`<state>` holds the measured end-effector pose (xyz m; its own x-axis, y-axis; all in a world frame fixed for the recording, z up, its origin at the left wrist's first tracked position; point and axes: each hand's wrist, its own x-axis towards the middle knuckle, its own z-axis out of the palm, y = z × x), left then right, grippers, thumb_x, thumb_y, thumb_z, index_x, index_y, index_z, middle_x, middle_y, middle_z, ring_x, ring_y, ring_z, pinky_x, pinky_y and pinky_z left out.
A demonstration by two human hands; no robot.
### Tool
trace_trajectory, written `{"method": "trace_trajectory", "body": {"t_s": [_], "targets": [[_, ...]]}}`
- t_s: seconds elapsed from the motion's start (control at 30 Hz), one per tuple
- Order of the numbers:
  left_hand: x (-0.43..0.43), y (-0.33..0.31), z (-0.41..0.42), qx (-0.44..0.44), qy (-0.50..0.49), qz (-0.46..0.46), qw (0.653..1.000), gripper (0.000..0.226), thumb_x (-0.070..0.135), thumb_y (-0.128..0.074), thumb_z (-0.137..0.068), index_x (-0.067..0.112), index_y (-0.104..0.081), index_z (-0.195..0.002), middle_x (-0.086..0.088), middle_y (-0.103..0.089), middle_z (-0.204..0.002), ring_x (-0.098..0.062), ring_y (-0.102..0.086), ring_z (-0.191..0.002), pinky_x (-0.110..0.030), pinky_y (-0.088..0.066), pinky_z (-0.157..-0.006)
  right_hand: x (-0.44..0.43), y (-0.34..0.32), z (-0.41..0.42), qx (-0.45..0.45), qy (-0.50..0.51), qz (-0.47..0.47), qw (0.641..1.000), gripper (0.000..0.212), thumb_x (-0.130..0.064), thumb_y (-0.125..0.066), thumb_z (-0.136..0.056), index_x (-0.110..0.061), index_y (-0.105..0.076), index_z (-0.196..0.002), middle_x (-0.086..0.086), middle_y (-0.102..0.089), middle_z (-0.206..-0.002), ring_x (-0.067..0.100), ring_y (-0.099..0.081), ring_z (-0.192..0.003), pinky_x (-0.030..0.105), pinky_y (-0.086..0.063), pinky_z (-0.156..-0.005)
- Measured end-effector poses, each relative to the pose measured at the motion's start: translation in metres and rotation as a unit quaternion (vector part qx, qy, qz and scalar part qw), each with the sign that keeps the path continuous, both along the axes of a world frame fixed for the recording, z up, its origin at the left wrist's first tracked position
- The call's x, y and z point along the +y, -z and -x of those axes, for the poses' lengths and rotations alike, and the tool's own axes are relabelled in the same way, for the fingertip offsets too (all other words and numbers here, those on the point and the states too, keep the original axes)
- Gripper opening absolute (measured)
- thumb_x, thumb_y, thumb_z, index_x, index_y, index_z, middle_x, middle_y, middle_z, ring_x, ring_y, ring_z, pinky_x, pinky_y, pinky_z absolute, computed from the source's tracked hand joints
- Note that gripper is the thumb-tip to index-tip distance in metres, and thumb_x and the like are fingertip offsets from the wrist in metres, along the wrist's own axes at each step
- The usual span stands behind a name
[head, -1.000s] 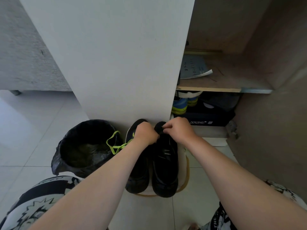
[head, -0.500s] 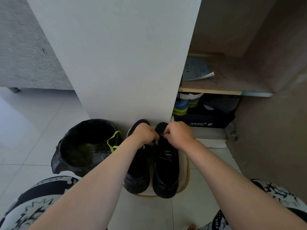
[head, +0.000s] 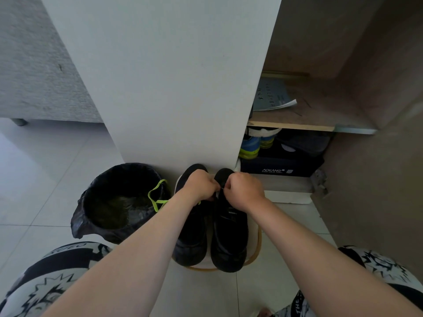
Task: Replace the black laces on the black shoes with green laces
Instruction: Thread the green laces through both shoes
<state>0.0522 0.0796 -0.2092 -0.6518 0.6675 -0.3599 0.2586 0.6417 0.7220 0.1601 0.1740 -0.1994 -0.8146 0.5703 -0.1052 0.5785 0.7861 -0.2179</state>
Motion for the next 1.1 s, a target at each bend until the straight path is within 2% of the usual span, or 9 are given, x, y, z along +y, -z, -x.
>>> {"method": "trace_trajectory", "body": {"t_s": [0.07, 0.2, 0.33, 0.4, 0.57, 0.67, 0.77, 0.9, 1.1], "targets": [[0.000, 0.003, 0.001, 0.009, 0.001, 0.003, 1.000, 0.018, 0.013, -0.065, -0.087, 0.000, -0.077, -0.090, -0.015, -0.074, -0.094, -0.029, -0.070, -0.085, -0.043, -0.059, -0.078, -0.002, 0.003, 0.000, 0.011, 0.027, 0.030, 0.999, 0.018, -0.023, -0.056, -0.085, -0.019, -0.072, -0.077, 0.003, -0.068, -0.087, 0.028, -0.065, -0.083, 0.030, -0.041, -0.062], [0.001, 0.003, 0.001, 0.031, 0.009, 0.007, 0.999, 0.020, 0.016, -0.065, -0.087, 0.000, -0.077, -0.087, -0.017, -0.074, -0.089, -0.031, -0.070, -0.082, -0.046, -0.058, -0.077, -0.001, 0.003, 0.000, -0.016, 0.017, 0.063, 0.998, 0.021, -0.026, -0.057, -0.086, -0.018, -0.070, -0.071, 0.004, -0.067, -0.083, 0.028, -0.063, -0.079, 0.029, -0.039, -0.059], [0.000, 0.003, -0.002, 0.053, 0.015, 0.010, 0.998, 0.025, 0.018, -0.062, -0.088, -0.001, -0.073, -0.075, -0.009, -0.064, -0.063, -0.021, -0.057, -0.059, -0.036, -0.051, -0.064, -0.008, 0.002, -0.001, 0.014, 0.053, 0.039, 0.998, 0.018, -0.023, -0.054, -0.088, -0.016, -0.069, -0.082, 0.006, -0.067, -0.089, 0.029, -0.063, -0.085, 0.031, -0.038, -0.063], [0.001, 0.001, -0.003, 0.059, 0.016, 0.009, 0.998, 0.027, 0.017, -0.062, -0.088, -0.003, -0.070, -0.071, -0.007, -0.058, -0.057, -0.019, -0.052, -0.055, -0.034, -0.047, -0.060, -0.012, 0.004, -0.002, 0.036, 0.086, 0.050, 0.994, 0.017, -0.021, -0.054, -0.089, -0.014, -0.068, -0.083, 0.006, -0.067, -0.089, 0.029, -0.063, -0.086, 0.031, -0.038, -0.064], [-0.001, 0.002, -0.002, 0.065, 0.024, 0.011, 0.998, 0.023, 0.017, -0.062, -0.086, 0.000, -0.074, -0.076, -0.016, -0.069, -0.073, -0.023, -0.058, -0.062, -0.040, -0.054, -0.067, -0.001, 0.003, -0.002, 0.018, 0.048, 0.127, 0.991, 0.027, -0.024, -0.058, -0.088, -0.026, -0.066, -0.063, -0.002, -0.068, -0.077, 0.026, -0.064, -0.079, 0.028, -0.041, -0.061], [-0.002, 0.006, 0.000, 0.051, 0.015, 0.004, 0.999, 0.022, 0.016, -0.063, -0.084, -0.001, -0.074, -0.076, -0.015, -0.067, -0.069, -0.017, -0.052, -0.057, -0.040, -0.054, -0.067, 0.003, 0.001, -0.006, 0.030, 0.038, 0.151, 0.987, 0.020, -0.024, -0.062, -0.090, -0.028, -0.076, -0.077, -0.008, -0.073, -0.088, 0.019, -0.066, -0.085, 0.029, -0.049, -0.070], [-0.001, 0.005, 0.000, 0.034, 0.003, -0.010, 0.999, 0.020, 0.016, -0.065, -0.085, 0.002, -0.076, -0.076, -0.016, -0.068, -0.071, -0.017, -0.055, -0.058, -0.036, -0.054, -0.067, 0.000, 0.001, -0.007, 0.047, 0.056, 0.149, 0.986, 0.020, -0.022, -0.061, -0.091, -0.026, -0.077, -0.079, -0.007, -0.073, -0.089, 0.020, -0.066, -0.087, 0.032, -0.054, -0.074], [0.001, 0.007, -0.001, 0.040, 0.005, -0.006, 0.999, 0.022, 0.019, -0.064, -0.086, 0.002, -0.076, -0.078, -0.016, -0.071, -0.073, -0.018, -0.059, -0.060, -0.038, -0.055, -0.068, -0.008, 0.002, -0.006, 0.080, 0.111, 0.121, 0.983, 0.016, -0.022, -0.060, -0.093, -0.024, -0.075, -0.088, -0.001, -0.072, -0.099, 0.022, -0.065, -0.096, 0.030, -0.050, -0.076], [-0.001, 0.007, -0.004, 0.058, 0.012, -0.002, 0.998, 0.023, 0.017, -0.062, -0.083, 0.003, -0.074, -0.069, -0.016, -0.069, -0.074, -0.019, -0.057, -0.059, -0.036, -0.051, -0.062, -0.003, 0.004, 0.000, -0.005, 0.038, 0.057, 0.998, 0.015, -0.026, -0.061, -0.090, -0.026, -0.076, -0.093, 0.003, -0.071, -0.100, 0.028, -0.066, -0.095, 0.032, -0.051, -0.075]]}}
